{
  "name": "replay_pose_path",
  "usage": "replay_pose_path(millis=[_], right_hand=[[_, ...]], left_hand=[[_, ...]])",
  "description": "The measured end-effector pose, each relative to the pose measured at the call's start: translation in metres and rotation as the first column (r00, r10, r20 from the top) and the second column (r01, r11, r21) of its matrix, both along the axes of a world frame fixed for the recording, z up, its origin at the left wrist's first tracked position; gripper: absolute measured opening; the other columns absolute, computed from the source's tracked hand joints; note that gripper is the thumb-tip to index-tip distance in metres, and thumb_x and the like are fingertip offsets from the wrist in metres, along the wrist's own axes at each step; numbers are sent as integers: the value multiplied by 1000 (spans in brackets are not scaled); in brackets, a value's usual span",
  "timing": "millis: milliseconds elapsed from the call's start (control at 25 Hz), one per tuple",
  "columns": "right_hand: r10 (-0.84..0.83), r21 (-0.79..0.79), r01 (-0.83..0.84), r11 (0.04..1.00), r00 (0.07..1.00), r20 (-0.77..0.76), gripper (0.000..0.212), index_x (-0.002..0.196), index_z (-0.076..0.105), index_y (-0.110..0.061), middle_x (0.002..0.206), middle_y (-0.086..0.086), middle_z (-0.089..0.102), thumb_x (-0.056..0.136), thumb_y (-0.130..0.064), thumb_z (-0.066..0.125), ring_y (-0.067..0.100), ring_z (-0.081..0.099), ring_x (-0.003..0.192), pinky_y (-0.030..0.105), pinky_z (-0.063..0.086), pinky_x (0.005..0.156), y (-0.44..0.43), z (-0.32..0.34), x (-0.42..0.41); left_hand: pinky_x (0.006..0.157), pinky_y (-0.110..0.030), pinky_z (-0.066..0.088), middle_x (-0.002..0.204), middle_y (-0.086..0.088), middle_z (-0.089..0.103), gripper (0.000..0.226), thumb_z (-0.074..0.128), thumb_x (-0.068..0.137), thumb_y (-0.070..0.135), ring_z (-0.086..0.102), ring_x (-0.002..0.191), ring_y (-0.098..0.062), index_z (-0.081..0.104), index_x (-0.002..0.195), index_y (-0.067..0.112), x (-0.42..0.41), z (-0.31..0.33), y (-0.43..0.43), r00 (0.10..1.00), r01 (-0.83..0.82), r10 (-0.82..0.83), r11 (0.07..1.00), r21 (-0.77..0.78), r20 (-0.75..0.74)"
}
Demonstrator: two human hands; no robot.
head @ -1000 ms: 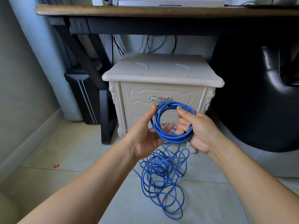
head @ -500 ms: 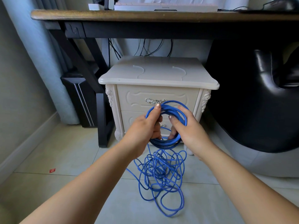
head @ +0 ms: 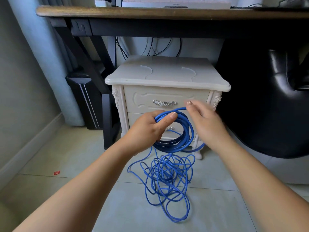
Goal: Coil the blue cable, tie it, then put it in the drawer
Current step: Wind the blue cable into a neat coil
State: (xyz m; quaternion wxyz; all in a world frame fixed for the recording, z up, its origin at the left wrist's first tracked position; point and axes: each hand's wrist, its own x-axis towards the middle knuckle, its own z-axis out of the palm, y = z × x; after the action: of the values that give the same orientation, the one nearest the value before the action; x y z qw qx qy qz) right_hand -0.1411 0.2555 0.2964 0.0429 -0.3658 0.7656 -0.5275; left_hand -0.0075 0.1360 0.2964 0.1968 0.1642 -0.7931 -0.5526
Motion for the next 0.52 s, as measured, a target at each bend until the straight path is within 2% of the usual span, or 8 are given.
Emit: replay_pose_path(millis=[40, 80, 160, 240, 320, 360, 440, 520], right_hand=[[158, -41, -153, 987, 941, 299, 31, 102, 66, -15, 94, -5, 72, 101, -40, 47, 17, 67, 97, 27, 49, 97, -1, -1, 5], [230, -124, -194, 973, 858, 460, 34, 100, 66, -11, 91, 4, 75, 102, -38, 45, 24, 71, 90, 39, 54, 94, -2, -3, 8], [275, -264, -162, 951, 831, 482, 33, 94, 63, -9, 82, 9, 75, 102, -35, 45, 29, 74, 77, 46, 59, 83, -3, -1, 15], [287, -364, -116, 924, 838, 464, 31, 89, 60, -12, 74, 9, 71, 102, -35, 43, 26, 71, 60, 38, 61, 63, -5, 3, 22], [254, -341, -91, 936, 845, 471, 35, 91, 57, -12, 68, 12, 67, 103, -40, 39, 22, 62, 44, 28, 53, 45, -9, 0, 25], [267, -316, -116, 942, 828, 492, 41, 97, 58, -9, 69, 11, 68, 103, -44, 37, 21, 59, 42, 26, 50, 44, -10, -4, 25], [344, -297, -209, 932, 769, 539, 53, 111, 61, -8, 79, 7, 70, 98, -55, 40, 20, 61, 51, 30, 52, 52, -9, -7, 27], [385, -294, -266, 918, 773, 505, 40, 114, 63, -20, 82, -1, 69, 90, -51, 54, 18, 64, 64, 35, 54, 67, -8, -11, 30]], left_hand=[[53, -27, 30, 50, 13, 34, 38, 54, 84, 61, 31, 44, -8, 55, 58, 33, 0, 0, 0, 1000, -11, 11, 1000, 22, -7], [53, -28, 31, 50, 13, 34, 41, 54, 85, 61, 31, 44, -8, 52, 59, 30, 0, -1, -1, 1000, -22, 23, 998, 62, -19], [53, -28, 33, 50, 13, 32, 47, 54, 88, 59, 30, 43, -9, 44, 64, 21, -3, 0, 1, 997, -37, 50, 980, 195, -61], [50, -25, 33, 49, 13, 30, 44, 48, 92, 52, 27, 42, -9, 39, 64, 19, -5, 2, 5, 994, -42, 68, 957, 287, -82], [51, -27, 34, 47, 13, 30, 44, 47, 95, 49, 28, 41, -10, 42, 61, 22, -8, -1, 7, 994, -76, 95, 961, 268, -57], [53, -28, 34, 47, 13, 31, 44, 49, 95, 51, 30, 41, -10, 46, 59, 26, -9, -4, 6, 992, -106, 121, 965, 241, -45], [55, -31, 35, 48, 11, 32, 47, 52, 93, 54, 31, 42, -12, 53, 52, 30, -10, -9, 2, 981, -180, 193, 956, 233, -33], [54, -30, 33, 47, 10, 31, 50, 52, 93, 55, 31, 41, -13, 51, 51, 28, -11, -10, -2, 959, -251, 279, 920, 301, -51]])
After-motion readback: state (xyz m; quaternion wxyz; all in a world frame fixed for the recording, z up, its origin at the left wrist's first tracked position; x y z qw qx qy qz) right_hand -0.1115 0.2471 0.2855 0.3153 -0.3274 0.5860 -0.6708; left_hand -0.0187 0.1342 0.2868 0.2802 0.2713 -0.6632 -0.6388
